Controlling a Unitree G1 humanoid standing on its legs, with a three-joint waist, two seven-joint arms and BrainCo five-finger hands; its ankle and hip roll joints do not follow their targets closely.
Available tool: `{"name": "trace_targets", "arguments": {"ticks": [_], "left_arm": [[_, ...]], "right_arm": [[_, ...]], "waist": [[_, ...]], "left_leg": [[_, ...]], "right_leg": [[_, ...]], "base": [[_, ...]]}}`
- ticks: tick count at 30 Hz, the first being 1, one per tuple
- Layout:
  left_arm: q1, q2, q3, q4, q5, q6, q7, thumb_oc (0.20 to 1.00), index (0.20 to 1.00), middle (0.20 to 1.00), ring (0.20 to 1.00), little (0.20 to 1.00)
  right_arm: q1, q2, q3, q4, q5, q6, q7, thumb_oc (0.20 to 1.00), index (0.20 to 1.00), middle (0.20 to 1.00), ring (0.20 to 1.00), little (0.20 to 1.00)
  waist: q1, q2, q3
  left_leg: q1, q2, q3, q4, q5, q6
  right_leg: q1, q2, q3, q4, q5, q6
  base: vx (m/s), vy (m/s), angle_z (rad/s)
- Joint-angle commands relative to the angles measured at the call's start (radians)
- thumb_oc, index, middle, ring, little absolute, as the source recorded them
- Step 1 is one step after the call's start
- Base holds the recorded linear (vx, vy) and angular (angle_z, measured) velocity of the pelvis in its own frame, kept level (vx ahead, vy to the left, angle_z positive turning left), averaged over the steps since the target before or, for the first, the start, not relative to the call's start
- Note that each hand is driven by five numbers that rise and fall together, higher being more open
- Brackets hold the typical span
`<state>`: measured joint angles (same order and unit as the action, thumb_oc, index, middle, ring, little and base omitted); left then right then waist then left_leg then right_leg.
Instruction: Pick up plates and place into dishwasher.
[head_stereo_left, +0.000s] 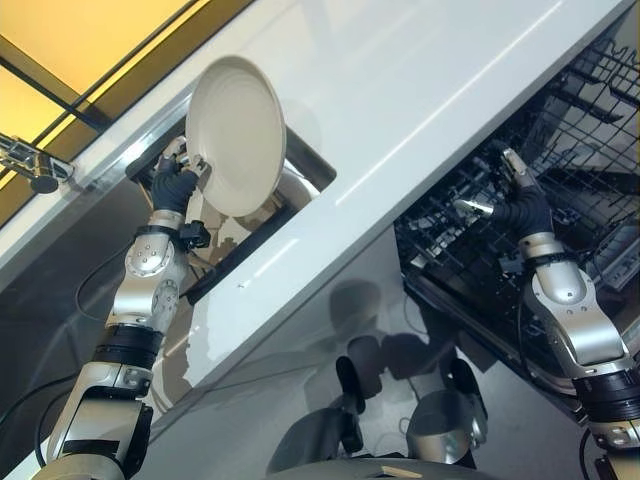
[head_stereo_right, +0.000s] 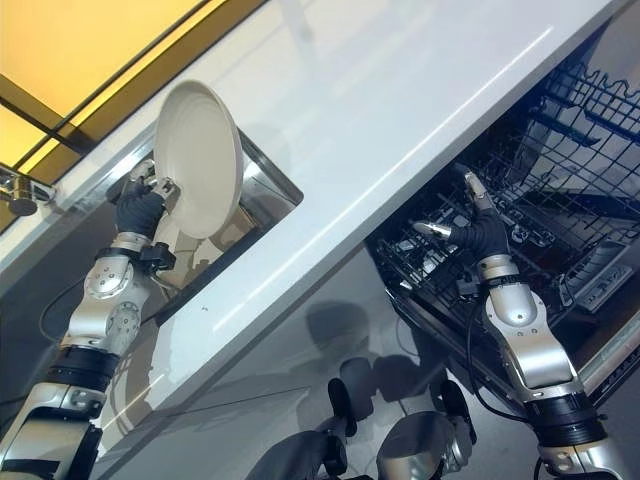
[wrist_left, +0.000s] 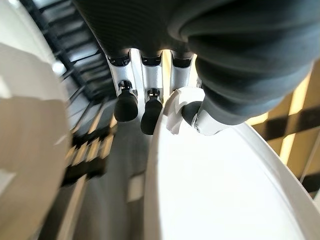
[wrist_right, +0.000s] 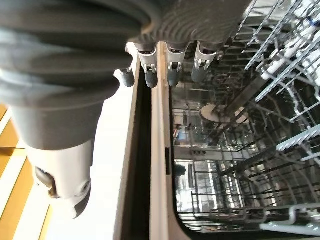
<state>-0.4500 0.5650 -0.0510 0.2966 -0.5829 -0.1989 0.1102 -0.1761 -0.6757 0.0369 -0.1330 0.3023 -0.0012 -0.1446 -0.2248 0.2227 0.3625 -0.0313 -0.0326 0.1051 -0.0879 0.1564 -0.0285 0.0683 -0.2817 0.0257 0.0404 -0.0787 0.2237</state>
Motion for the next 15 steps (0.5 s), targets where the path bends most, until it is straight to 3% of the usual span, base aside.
{"name": "trace_targets", "arguments": {"ticks": [1, 6, 11, 15], "left_arm": [[-0.003, 0.018, 0.116, -0.018, -0.056, -0.134, 0.068, 0.200, 0.200, 0.200, 0.200, 0.200], [0.035, -0.013, 0.160, -0.070, -0.077, -0.202, 0.083, 0.200, 0.200, 0.200, 0.200, 0.200], [0.065, -0.024, 0.170, -0.145, -0.073, -0.229, 0.092, 0.200, 0.200, 0.200, 0.200, 0.200], [0.083, -0.022, 0.159, -0.221, 0.011, -0.233, 0.130, 0.200, 0.200, 0.200, 0.200, 0.200]], "right_arm": [[0.022, 0.046, -0.034, -0.061, -0.034, -0.102, 0.002, 1.000, 1.000, 1.000, 1.000, 1.000], [0.023, 0.081, -0.039, -0.063, -0.054, -0.142, -0.010, 1.000, 1.000, 1.000, 1.000, 1.000], [-0.003, 0.092, -0.044, -0.090, -0.051, -0.186, -0.014, 1.000, 1.000, 1.000, 1.000, 1.000], [-0.057, 0.091, -0.032, -0.148, -0.009, -0.222, 0.018, 1.000, 1.000, 1.000, 1.000, 1.000]], "waist": [[0.057, -0.056, -0.140], [0.087, -0.092, -0.181], [0.121, -0.134, -0.212], [0.155, -0.167, -0.236]], "left_leg": [[0.067, 0.005, 0.001, 0.035, -0.155, -0.034], [0.077, 0.020, -0.013, 0.038, -0.155, -0.034], [0.093, 0.037, -0.033, 0.037, -0.164, -0.037], [0.102, 0.051, -0.050, 0.035, -0.168, -0.039]], "right_leg": [[-0.150, 0.013, -0.003, 0.078, 0.048, -0.047], [-0.119, 0.030, -0.029, 0.059, 0.060, -0.055], [-0.078, 0.050, -0.058, 0.035, 0.061, -0.059], [-0.045, 0.066, -0.086, 0.011, 0.063, -0.061]], "base": [[0.01, -0.106, 0.13], [-0.02, -0.147, 0.07], [-0.02, -0.197, 0.06], [-0.04, -0.202, 0.07]]}}
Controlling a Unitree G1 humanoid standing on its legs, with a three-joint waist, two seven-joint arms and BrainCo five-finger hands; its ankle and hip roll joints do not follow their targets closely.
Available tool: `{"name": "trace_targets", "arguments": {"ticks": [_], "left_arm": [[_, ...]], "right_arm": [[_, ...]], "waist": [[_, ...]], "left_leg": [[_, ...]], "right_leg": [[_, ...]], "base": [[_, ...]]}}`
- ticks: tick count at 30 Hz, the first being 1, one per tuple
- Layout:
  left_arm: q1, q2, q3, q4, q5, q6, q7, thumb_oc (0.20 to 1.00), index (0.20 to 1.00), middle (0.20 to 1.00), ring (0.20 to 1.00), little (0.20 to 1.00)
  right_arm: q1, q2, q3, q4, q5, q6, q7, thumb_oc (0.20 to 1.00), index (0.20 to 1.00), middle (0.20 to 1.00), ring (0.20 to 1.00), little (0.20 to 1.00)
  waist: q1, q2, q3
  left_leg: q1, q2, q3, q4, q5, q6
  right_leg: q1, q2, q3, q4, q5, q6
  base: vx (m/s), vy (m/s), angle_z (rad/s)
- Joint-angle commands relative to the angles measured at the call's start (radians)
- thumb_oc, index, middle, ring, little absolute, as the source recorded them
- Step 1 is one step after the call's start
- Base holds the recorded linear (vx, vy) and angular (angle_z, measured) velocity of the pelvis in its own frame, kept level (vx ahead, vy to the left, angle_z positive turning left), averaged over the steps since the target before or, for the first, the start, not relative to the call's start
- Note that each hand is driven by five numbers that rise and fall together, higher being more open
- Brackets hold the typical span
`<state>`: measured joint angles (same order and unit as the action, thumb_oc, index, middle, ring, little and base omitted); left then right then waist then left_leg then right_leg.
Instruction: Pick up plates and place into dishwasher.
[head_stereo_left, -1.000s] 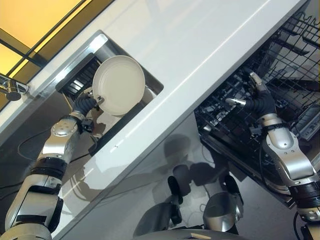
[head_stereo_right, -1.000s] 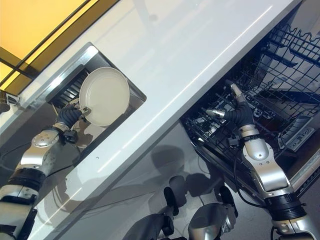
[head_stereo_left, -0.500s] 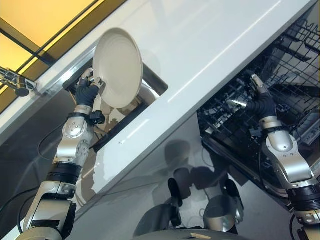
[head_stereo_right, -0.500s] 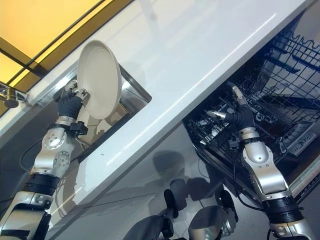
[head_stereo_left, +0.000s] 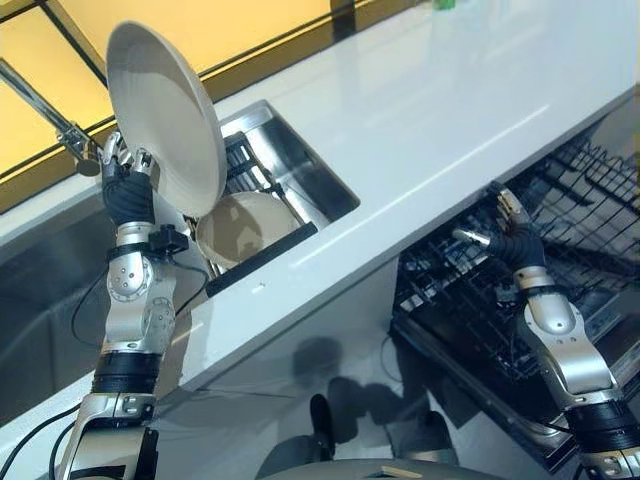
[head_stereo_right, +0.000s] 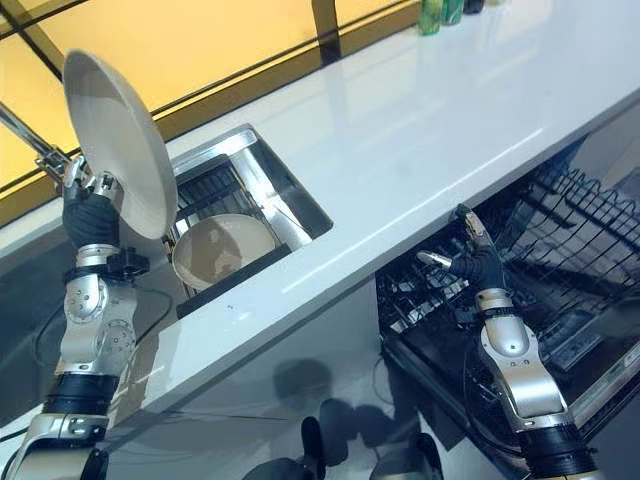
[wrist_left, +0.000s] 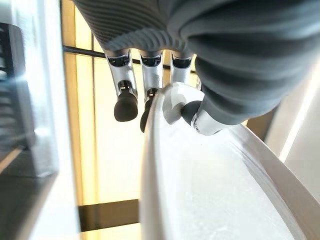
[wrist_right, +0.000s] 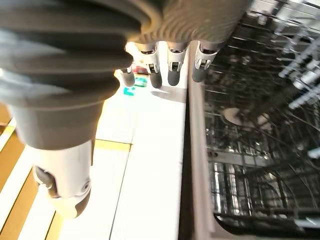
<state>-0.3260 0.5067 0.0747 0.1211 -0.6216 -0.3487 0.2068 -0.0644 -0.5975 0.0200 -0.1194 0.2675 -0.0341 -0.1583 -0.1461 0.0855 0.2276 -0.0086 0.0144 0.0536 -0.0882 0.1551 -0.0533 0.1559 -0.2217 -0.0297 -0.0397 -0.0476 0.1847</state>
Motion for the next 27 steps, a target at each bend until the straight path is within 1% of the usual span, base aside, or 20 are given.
{"name": "trace_targets", "arguments": {"ticks": [1, 4, 5, 7, 10, 12, 13, 16, 18, 22, 23, 27], "left_arm": [[-0.037, 0.036, 0.027, -0.066, 0.066, -0.076, 0.038, 0.200, 0.200, 0.200, 0.200, 0.200], [-0.035, 0.030, 0.004, -0.105, 0.121, -0.056, 0.046, 0.200, 0.200, 0.200, 0.200, 0.200], [-0.037, 0.033, -0.006, -0.116, 0.127, -0.044, 0.038, 0.200, 0.200, 0.200, 0.200, 0.200], [-0.041, 0.035, -0.020, -0.131, 0.160, -0.036, 0.035, 0.200, 0.200, 0.200, 0.200, 0.200], [-0.036, 0.039, -0.029, -0.163, 0.177, -0.011, 0.028, 0.200, 0.200, 0.200, 0.200, 0.200], [-0.025, 0.046, -0.027, -0.181, 0.167, -0.003, 0.033, 0.200, 0.200, 0.200, 0.200, 0.200], [-0.019, 0.049, -0.021, -0.190, 0.164, 0.001, 0.035, 0.200, 0.200, 0.200, 0.200, 0.200], [-0.009, 0.061, -0.013, -0.218, 0.148, 0.020, 0.054, 0.200, 0.200, 0.200, 0.200, 0.200], [-0.012, 0.062, -0.023, -0.223, 0.166, 0.021, 0.066, 0.200, 0.200, 0.200, 0.200, 0.200], [-0.034, 0.053, -0.070, -0.223, 0.266, 0.011, 0.128, 0.200, 0.200, 0.200, 0.200, 0.200], [-0.041, 0.049, -0.084, -0.217, 0.314, 0.006, 0.151, 0.200, 0.200, 0.200, 0.200, 0.200], [-0.080, 0.056, -0.132, -0.184, 0.484, -0.014, 0.236, 0.200, 0.200, 0.200, 0.200, 0.200]], "right_arm": [[-0.187, 0.013, -0.009, -0.182, 0.036, -0.188, 0.037, 1.000, 1.000, 1.000, 1.000, 1.000], [-0.228, 0.022, 0.017, -0.230, 0.036, -0.175, 0.035, 1.000, 1.000, 1.000, 1.000, 1.000], [-0.246, 0.022, 0.029, -0.247, 0.014, -0.187, 0.021, 1.000, 1.000, 1.000, 1.000, 1.000], [-0.263, 0.031, 0.035, -0.268, -0.005, -0.184, 0.005, 1.000, 1.000, 1.000, 1.000, 1.000], [-0.259, 0.028, 0.023, -0.288, -0.039, -0.162, -0.052, 1.000, 1.000, 1.000, 1.000, 1.000], [-0.237, 0.024, 0.004, -0.294, -0.038, -0.134, -0.087, 1.000, 1.000, 1.000, 1.000, 1.000], [-0.223, 0.019, -0.004, -0.297, -0.024, -0.144, -0.089, 1.000, 1.000, 1.000, 1.000, 1.000], [-0.208, 0.013, -0.022, -0.315, 0.012, -0.187, -0.055, 1.000, 1.000, 1.000, 1.000, 1.000], [-0.220, 0.010, -0.013, -0.334, 0.034, -0.191, -0.021, 1.000, 1.000, 1.000, 1.000, 1.000], [-0.276, 0.015, 0.051, -0.338, 0.100, -0.128, 0.025, 1.000, 1.000, 1.000, 1.000, 1.000], [-0.292, 0.024, 0.077, -0.336, 0.128, -0.108, 0.048, 1.000, 1.000, 1.000, 1.000, 1.000], [-0.339, 0.053, 0.164, -0.330, 0.201, -0.045, 0.086, 1.000, 1.000, 1.000, 1.000, 1.000]], "waist": [[0.087, -0.037, -0.107], [0.105, -0.052, -0.123], [0.112, -0.058, -0.132], [0.120, -0.065, -0.145], [0.122, -0.073, -0.159], [0.119, -0.075, -0.168], [0.118, -0.076, -0.171], [0.114, -0.077, -0.182], [0.114, -0.078, -0.186], [0.119, -0.082, -0.196], [0.122, -0.082, -0.199], [0.131, -0.089, -0.205]], "left_leg": [[0.080, 0.007, -0.003, 0.035, -0.166, -0.015], [0.087, 0.016, -0.012, 0.029, -0.165, -0.017], [0.090, 0.021, -0.013, 0.026, -0.164, -0.018], [0.087, 0.028, -0.013, 0.027, -0.158, -0.020], [0.090, 0.037, -0.008, 0.024, -0.156, -0.023], [0.093, 0.041, -0.007, 0.021, -0.155, -0.024], [0.094, 0.042, -0.005, 0.020, -0.155, -0.024], [0.094, 0.044, -0.007, 0.019, -0.156, -0.024], [0.093, 0.043, -0.013, 0.018, -0.154, -0.023], [0.092, 0.041, -0.022, 0.021, -0.153, -0.024], [0.097, 0.041, -0.021, 0.019, -0.158, -0.025], [0.096, 0.039, -0.023, 0.022, -0.155, -0.024]], "right_leg": [[-0.126, 0.010, -0.036, 0.087, 0.032, -0.022], [-0.107, 0.022, -0.050, 0.075, 0.031, -0.025], [-0.100, 0.026, -0.057, 0.072, 0.030, -0.026], [-0.096, 0.035, -0.061, 0.066, 0.036, -0.028], [-0.089, 0.045, -0.063, 0.061, 0.035, -0.031], [-0.086, 0.053, -0.059, 0.058, 0.035, -0.033], [-0.084, 0.055, -0.060, 0.055, 0.036, -0.033], [-0.085, 0.061, -0.055, 0.050, 0.039, -0.033], [-0.085, 0.064, -0.051, 0.046, 0.042, -0.034], [-0.080, 0.068, -0.047, 0.043, 0.042, -0.037], [-0.074, 0.068, -0.051, 0.042, 0.036, -0.036], [-0.070, 0.067, -0.059, 0.041, 0.038, -0.039]], "base": [[-0.04, -0.167, 0.18], [-0.04, -0.156, 0.05], [-0.04, -0.139, 0.13], [-0.07, -0.128, 0.20], [-0.06, -0.088, 0.06], [-0.07, -0.064, 0.01], [-0.06, -0.054, -0.01], [-0.07, -0.058, -0.02], [-0.06, -0.057, -0.05], [-0.03, -0.045, -0.03], [0.00, 0.000, 0.00], [-0.02, -0.039, -0.01]]}}
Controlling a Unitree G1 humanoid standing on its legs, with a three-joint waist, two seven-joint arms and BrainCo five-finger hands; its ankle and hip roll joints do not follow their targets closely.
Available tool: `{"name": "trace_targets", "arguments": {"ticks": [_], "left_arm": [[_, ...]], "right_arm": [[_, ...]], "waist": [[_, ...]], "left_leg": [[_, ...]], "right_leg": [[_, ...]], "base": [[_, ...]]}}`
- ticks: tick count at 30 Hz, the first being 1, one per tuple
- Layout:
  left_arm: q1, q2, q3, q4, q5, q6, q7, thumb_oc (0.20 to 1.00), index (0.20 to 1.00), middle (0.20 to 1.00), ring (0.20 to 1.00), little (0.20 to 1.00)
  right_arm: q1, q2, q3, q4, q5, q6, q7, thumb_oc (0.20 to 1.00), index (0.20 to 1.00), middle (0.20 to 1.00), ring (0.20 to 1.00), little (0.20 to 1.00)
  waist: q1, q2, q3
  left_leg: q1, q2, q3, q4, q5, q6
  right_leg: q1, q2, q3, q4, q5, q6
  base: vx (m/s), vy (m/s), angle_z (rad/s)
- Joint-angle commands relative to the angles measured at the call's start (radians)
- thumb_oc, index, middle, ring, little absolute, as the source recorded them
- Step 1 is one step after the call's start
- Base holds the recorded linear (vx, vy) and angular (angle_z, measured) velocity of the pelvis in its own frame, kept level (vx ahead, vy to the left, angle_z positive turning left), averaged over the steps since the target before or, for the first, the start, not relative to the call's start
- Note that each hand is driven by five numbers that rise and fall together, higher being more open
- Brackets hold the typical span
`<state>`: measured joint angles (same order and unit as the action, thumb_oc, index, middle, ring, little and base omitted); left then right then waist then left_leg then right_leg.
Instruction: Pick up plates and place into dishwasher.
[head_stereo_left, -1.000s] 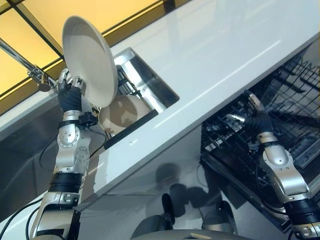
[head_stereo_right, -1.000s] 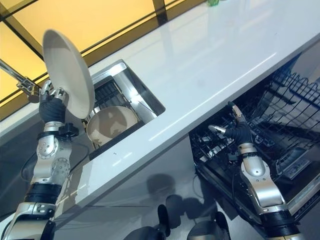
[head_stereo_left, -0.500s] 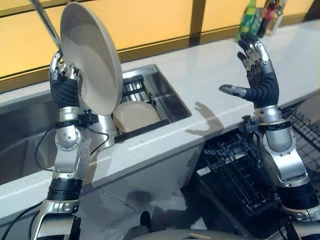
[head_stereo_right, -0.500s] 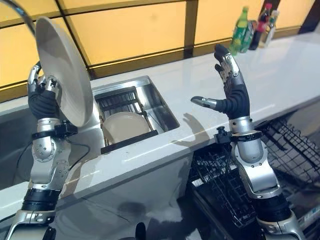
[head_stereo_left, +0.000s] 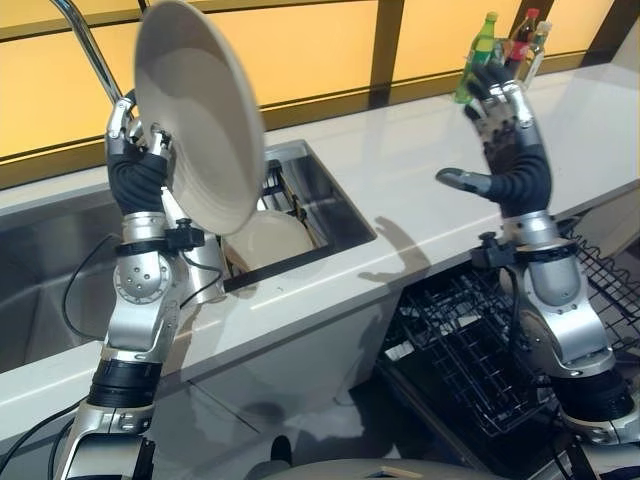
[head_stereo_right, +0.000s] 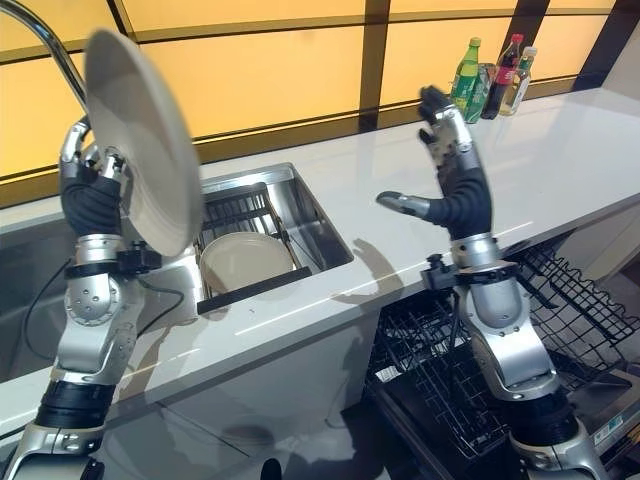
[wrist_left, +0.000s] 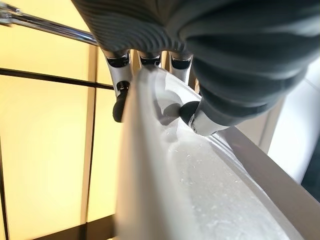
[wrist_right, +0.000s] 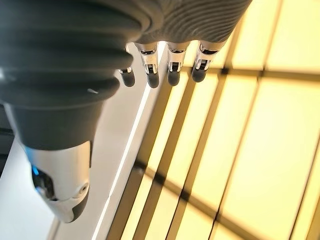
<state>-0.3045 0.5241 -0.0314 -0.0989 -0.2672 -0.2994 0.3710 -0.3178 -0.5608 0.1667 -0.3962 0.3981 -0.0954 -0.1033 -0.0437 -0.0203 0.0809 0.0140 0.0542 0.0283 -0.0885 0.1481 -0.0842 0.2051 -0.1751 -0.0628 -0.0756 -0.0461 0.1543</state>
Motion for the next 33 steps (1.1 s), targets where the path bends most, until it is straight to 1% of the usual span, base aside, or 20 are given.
{"name": "trace_targets", "arguments": {"ticks": [1, 4, 5, 6, 8, 9, 10, 11, 13, 17, 24, 29, 32, 33], "left_arm": [[-0.110, 0.040, -0.035, 0.040, 0.165, -0.064, 0.099, 0.200, 0.200, 0.200, 0.200, 0.200], [-0.138, 0.044, -0.071, 0.065, 0.280, -0.057, 0.203, 0.200, 0.200, 0.200, 0.200, 0.200], [-0.140, 0.040, -0.075, 0.067, 0.315, -0.056, 0.221, 0.200, 0.200, 0.200, 0.200, 0.200], [-0.148, 0.041, -0.092, 0.074, 0.387, -0.045, 0.270, 0.200, 0.200, 0.200, 0.200, 0.200], [-0.152, 0.039, -0.106, 0.078, 0.421, -0.036, 0.303, 0.200, 0.200, 0.200, 0.200, 0.200], [-0.157, 0.033, -0.125, 0.085, 0.488, -0.027, 0.347, 0.200, 0.200, 0.200, 0.200, 0.200], [-0.166, 0.030, -0.142, 0.093, 0.525, -0.018, 0.376, 0.200, 0.200, 0.200, 0.200, 0.200], [-0.172, 0.029, -0.152, 0.095, 0.534, -0.012, 0.388, 0.200, 0.200, 0.200, 0.200, 0.200], [-0.174, 0.006, -0.176, 0.100, 0.577, 0.002, 0.420, 0.200, 0.200, 0.200, 0.200, 0.200], [-0.180, -0.013, -0.202, 0.116, 0.609, -0.001, 0.452, 0.200, 0.200, 0.200, 0.200, 0.200], [-0.187, -0.018, -0.238, 0.086, 0.750, 0.035, 0.542, 0.200, 0.200, 0.200, 0.200, 0.200], [-0.193, -0.018, -0.258, 0.068, 0.788, 0.040, 0.551, 0.200, 0.200, 0.200, 0.200, 0.200], [-0.188, -0.027, -0.268, 0.066, 0.780, 0.042, 0.545, 0.200, 0.200, 0.200, 0.200, 0.200], [-0.180, -0.028, -0.271, 0.065, 0.772, 0.035, 0.541, 0.200, 0.200, 0.200, 0.200, 0.200]], "right_arm": [[-0.093, 0.020, 0.031, -0.055, 0.092, 0.029, 0.030, 1.000, 1.000, 1.000, 1.000, 1.000], [-0.112, 0.048, 0.086, -0.049, 0.127, 0.064, 0.038, 1.000, 1.000, 1.000, 1.000, 1.000], [-0.114, 0.054, 0.094, -0.048, 0.137, 0.073, 0.040, 1.000, 1.000, 1.000, 1.000, 1.000], [-0.115, 0.072, 0.119, -0.045, 0.161, 0.089, 0.051, 1.000, 1.000, 1.000, 1.000, 1.000], [-0.116, 0.083, 0.136, -0.043, 0.176, 0.100, 0.051, 1.000, 1.000, 1.000, 1.000, 1.000], [-0.119, 0.099, 0.164, -0.040, 0.186, 0.115, 0.049, 1.000, 1.000, 1.000, 1.000, 1.000], [-0.125, 0.112, 0.189, -0.033, 0.192, 0.130, 0.046, 1.000, 1.000, 1.000, 1.000, 1.000], [-0.130, 0.118, 0.202, -0.029, 0.198, 0.141, 0.046, 1.000, 1.000, 1.000, 1.000, 1.000], [-0.137, 0.143, 0.245, -0.010, 0.197, 0.152, 0.045, 1.000, 1.000, 1.000, 1.000, 1.000], [-0.153, 0.168, 0.294, 0.012, 0.202, 0.166, 0.021, 1.000, 1.000, 1.000, 1.000, 1.000], [-0.165, 0.192, 0.332, 0.012, 0.218, 0.179, -0.014, 1.000, 1.000, 1.000, 1.000, 1.000], [-0.179, 0.207, 0.350, 0.018, 0.212, 0.175, -0.046, 1.000, 1.000, 1.000, 1.000, 1.000], [-0.181, 0.213, 0.349, 0.022, 0.197, 0.173, -0.091, 1.000, 1.000, 1.000, 1.000, 1.000], [-0.181, 0.215, 0.342, 0.024, 0.191, 0.160, -0.115, 1.000, 1.000, 1.000, 1.000, 1.000]], "waist": [[0.029, 0.016, -0.060], [0.030, 0.014, -0.066], [0.030, 0.013, -0.066], [0.030, 0.012, -0.067], [0.031, 0.011, -0.069], [0.031, 0.010, -0.069], [0.032, 0.009, -0.069], [0.032, 0.008, -0.070], [0.034, 0.005, -0.072], [0.039, 0.002, -0.074], [0.049, -0.002, -0.072], [0.057, -0.004, -0.070], [0.060, -0.006, -0.070], [0.062, -0.006, -0.070]], "left_leg": [[0.075, 0.000, 0.002, 0.022, -0.149, 0.007], [0.084, -0.001, 0.001, 0.018, -0.156, 0.008], [0.083, -0.001, 0.002, 0.018, -0.155, 0.008], [0.081, -0.002, 0.001, 0.018, -0.151, 0.009], [0.081, -0.002, 0.000, 0.017, -0.151, 0.010], [0.087, -0.002, 0.001, 0.015, -0.157, 0.010], [0.087, -0.002, 0.000, 0.015, -0.157, 0.010], [0.082, -0.002, 0.001, 0.015, -0.151, 0.010], [0.088, -0.001, 0.001, 0.014, -0.157, 0.010], [0.090, -0.001, 0.000, 0.014, -0.157, 0.011], [0.084, -0.005, -0.007, 0.014, -0.152, 0.014], [0.086, -0.006, -0.009, 0.013, -0.154, 0.015], [0.087, -0.006, -0.009, 0.013, -0.155, 0.016], [0.088, -0.006, -0.010, 0.013, -0.156, 0.016]], "right_leg": [[-0.117, 0.020, -0.028, 0.077, 0.036, -0.009], [-0.109, 0.020, -0.032, 0.077, 0.028, -0.007], [-0.110, 0.020, -0.032, 0.077, 0.029, -0.007], [-0.113, 0.021, -0.031, 0.077, 0.034, -0.008], [-0.112, 0.021, -0.030, 0.076, 0.034, -0.008], [-0.105, 0.021, -0.032, 0.073, 0.029, -0.007], [-0.105, 0.021, -0.032, 0.072, 0.030, -0.007], [-0.110, 0.021, -0.031, 0.072, 0.036, -0.007], [-0.104, 0.022, -0.033, 0.070, 0.030, -0.007], [-0.100, 0.026, -0.031, 0.069, 0.030, -0.010], [-0.105, 0.027, -0.034, 0.071, 0.033, -0.011], [-0.099, 0.024, -0.044, 0.071, 0.031, -0.011], [-0.097, 0.024, -0.047, 0.068, 0.031, -0.011], [-0.096, 0.024, -0.047, 0.066, 0.032, -0.011]], "base": [[-0.01, -0.039, 0.00], [0.00, -0.023, 0.00], [-0.01, -0.036, 0.01], [0.00, 0.000, 0.00], [-0.01, -0.016, 0.01], [0.01, -0.038, 0.00], [-0.01, -0.034, 0.00], [0.00, 0.000, 0.00], [0.00, 0.000, 0.00], [0.00, 0.000, 0.00], [0.00, 0.000, 0.00], [0.00, 0.000, 0.00], [0.00, 0.000, 0.00], [0.00, 0.000, 0.00]]}}
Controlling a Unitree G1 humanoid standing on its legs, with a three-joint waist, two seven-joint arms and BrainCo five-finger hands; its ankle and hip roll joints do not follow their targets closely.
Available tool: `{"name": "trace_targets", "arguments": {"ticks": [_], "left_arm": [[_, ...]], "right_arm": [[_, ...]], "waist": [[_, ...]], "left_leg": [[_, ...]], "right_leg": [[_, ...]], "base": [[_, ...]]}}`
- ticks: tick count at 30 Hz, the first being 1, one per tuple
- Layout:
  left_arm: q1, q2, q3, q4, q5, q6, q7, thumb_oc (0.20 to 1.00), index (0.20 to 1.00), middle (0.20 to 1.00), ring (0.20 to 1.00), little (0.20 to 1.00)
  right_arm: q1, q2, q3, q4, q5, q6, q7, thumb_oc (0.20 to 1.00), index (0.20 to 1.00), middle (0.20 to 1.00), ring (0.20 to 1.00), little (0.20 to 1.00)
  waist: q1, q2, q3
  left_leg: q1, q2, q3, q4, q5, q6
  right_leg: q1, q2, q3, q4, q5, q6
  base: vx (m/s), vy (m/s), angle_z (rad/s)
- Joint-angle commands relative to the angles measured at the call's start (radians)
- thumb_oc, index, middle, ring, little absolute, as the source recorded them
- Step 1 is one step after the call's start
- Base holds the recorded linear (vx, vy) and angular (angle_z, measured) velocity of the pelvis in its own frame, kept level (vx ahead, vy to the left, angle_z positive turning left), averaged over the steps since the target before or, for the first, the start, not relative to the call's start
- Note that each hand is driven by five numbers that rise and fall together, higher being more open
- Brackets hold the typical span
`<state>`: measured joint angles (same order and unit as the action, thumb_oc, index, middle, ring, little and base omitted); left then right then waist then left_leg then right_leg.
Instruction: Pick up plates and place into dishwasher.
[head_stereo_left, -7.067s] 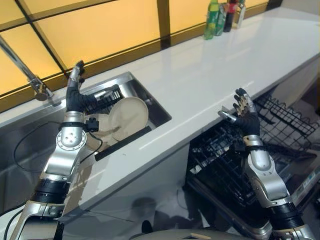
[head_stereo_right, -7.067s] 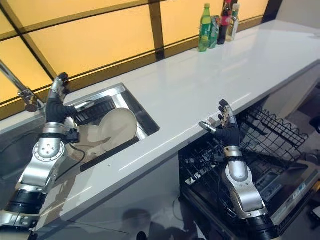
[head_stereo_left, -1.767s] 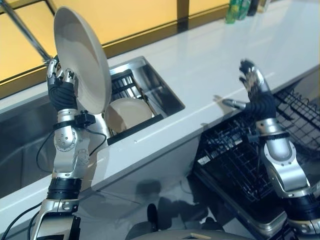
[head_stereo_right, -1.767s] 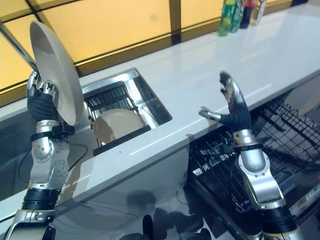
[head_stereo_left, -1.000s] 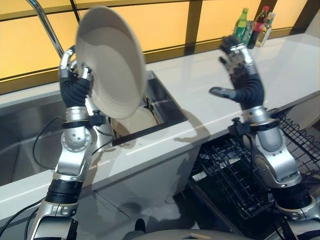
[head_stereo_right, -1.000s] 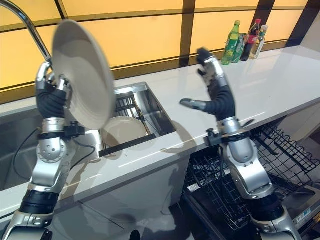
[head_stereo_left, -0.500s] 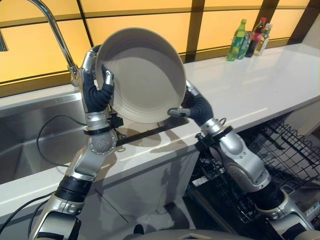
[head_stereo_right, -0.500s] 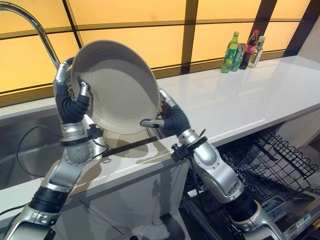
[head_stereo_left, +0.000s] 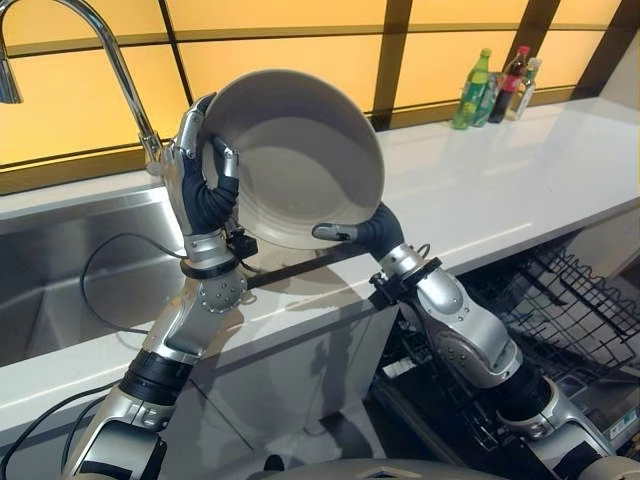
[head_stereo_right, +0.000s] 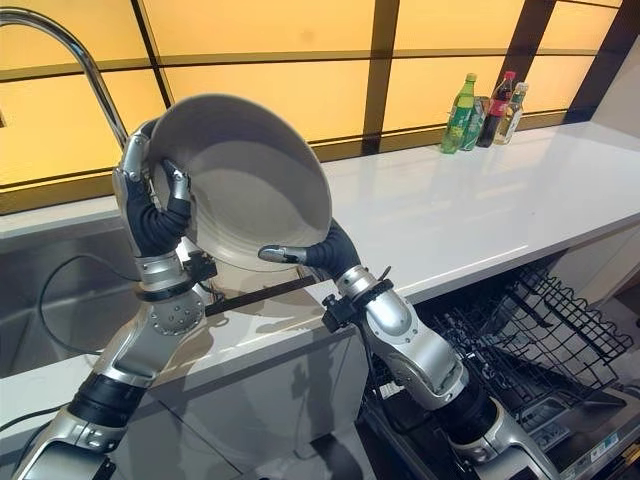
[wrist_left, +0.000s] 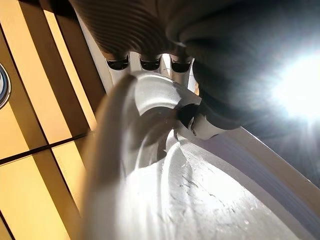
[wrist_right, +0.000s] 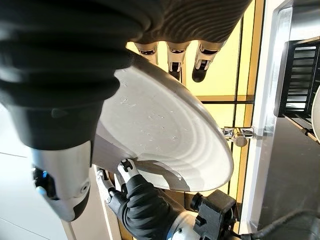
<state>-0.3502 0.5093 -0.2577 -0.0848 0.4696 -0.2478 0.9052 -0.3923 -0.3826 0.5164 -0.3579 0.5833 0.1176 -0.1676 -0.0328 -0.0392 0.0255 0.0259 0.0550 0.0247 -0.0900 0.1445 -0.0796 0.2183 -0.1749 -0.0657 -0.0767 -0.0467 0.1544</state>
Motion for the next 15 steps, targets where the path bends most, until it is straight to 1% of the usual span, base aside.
{"name": "trace_targets", "arguments": {"ticks": [1, 4, 6, 7, 8, 9, 10, 15], "left_arm": [[-0.128, -0.015, -0.045, 0.047, 0.024, -0.020, -0.001, 0.200, 0.200, 0.200, 0.200, 0.200], [-0.098, -0.026, -0.044, 0.039, -0.005, -0.034, -0.021, 0.200, 0.200, 0.200, 0.200, 0.200], [-0.082, -0.030, -0.043, 0.039, -0.024, -0.050, -0.032, 0.200, 0.200, 0.200, 0.200, 0.200], [-0.074, -0.034, -0.043, 0.037, -0.039, -0.058, -0.045, 0.200, 0.200, 0.200, 0.200, 0.200], [-0.070, -0.039, -0.043, 0.034, -0.049, -0.063, -0.056, 0.200, 0.200, 0.200, 0.200, 0.200], [-0.066, -0.046, -0.043, 0.028, -0.058, -0.065, -0.070, 0.200, 0.200, 0.200, 0.200, 0.200], [-0.063, -0.049, -0.045, 0.023, -0.062, -0.066, -0.078, 0.200, 0.200, 0.200, 0.200, 0.200], [-0.062, -0.066, -0.058, 0.017, -0.094, -0.071, -0.107, 0.200, 0.200, 0.200, 0.200, 0.200]], "right_arm": [[-0.104, 0.038, -0.015, -0.013, 0.000, -0.065, -0.060, 1.000, 1.000, 1.000, 1.000, 1.000], [-0.097, 0.041, -0.038, -0.024, 0.004, -0.074, -0.094, 1.000, 1.000, 1.000, 1.000, 1.000], [-0.097, 0.037, -0.051, -0.028, 0.017, -0.071, -0.096, 1.000, 1.000, 1.000, 1.000, 1.000], [-0.099, 0.034, -0.054, -0.029, 0.026, -0.060, -0.075, 0.878, 0.878, 0.878, 0.878, 0.878], [-0.104, 0.033, -0.054, -0.029, 0.036, -0.053, -0.060, 0.608, 0.608, 0.608, 0.608, 0.608], [-0.111, 0.031, -0.052, -0.031, 0.057, -0.048, -0.054, 0.423, 0.423, 0.423, 0.423, 0.423], [-0.116, 0.031, -0.049, -0.030, 0.060, -0.052, -0.050, 0.200, 0.200, 0.200, 0.200, 0.200], [-0.149, 0.034, -0.039, -0.017, 0.064, -0.067, -0.011, 0.200, 0.200, 0.200, 0.200, 0.200]], "waist": [[0.053, 0.013, -0.014], [0.057, 0.014, -0.014], [0.059, 0.014, -0.014], [0.061, 0.014, -0.014], [0.062, 0.014, -0.015], [0.064, 0.014, -0.015], [0.066, 0.014, -0.015], [0.076, 0.011, -0.015]], "left_leg": [[0.076, -0.007, -0.007, 0.015, -0.153, 0.011], [0.076, -0.009, -0.011, 0.018, -0.157, 0.012], [0.076, -0.010, -0.011, 0.020, -0.159, 0.012], [0.076, -0.011, -0.014, 0.020, -0.160, 0.012], [0.075, -0.011, -0.015, 0.019, -0.160, 0.013], [0.075, -0.011, -0.017, 0.018, -0.159, 0.014], [0.080, -0.011, -0.019, 0.017, -0.164, 0.014], [0.079, -0.014, -0.031, 0.017, -0.163, 0.017]], "right_leg": [[-0.109, 0.023, -0.044, 0.066, 0.033, -0.011], [-0.108, 0.023, -0.041, 0.059, 0.038, -0.010], [-0.108, 0.021, -0.041, 0.057, 0.041, -0.009], [-0.109, 0.020, -0.041, 0.054, 0.043, -0.008], [-0.109, 0.020, -0.041, 0.053, 0.044, -0.008], [-0.109, 0.020, -0.042, 0.053, 0.044, -0.008], [-0.103, 0.021, -0.043, 0.051, 0.040, -0.008], [-0.101, 0.022, -0.045, 0.054, 0.040, -0.010]], "base": [[0.00, 0.000, 0.00], [0.00, 0.000, 0.00], [0.00, 0.000, 0.00], [0.00, 0.000, 0.00], [0.00, 0.000, 0.00], [0.00, 0.000, 0.00], [0.00, 0.000, 0.00], [0.00, 0.000, 0.00]]}}
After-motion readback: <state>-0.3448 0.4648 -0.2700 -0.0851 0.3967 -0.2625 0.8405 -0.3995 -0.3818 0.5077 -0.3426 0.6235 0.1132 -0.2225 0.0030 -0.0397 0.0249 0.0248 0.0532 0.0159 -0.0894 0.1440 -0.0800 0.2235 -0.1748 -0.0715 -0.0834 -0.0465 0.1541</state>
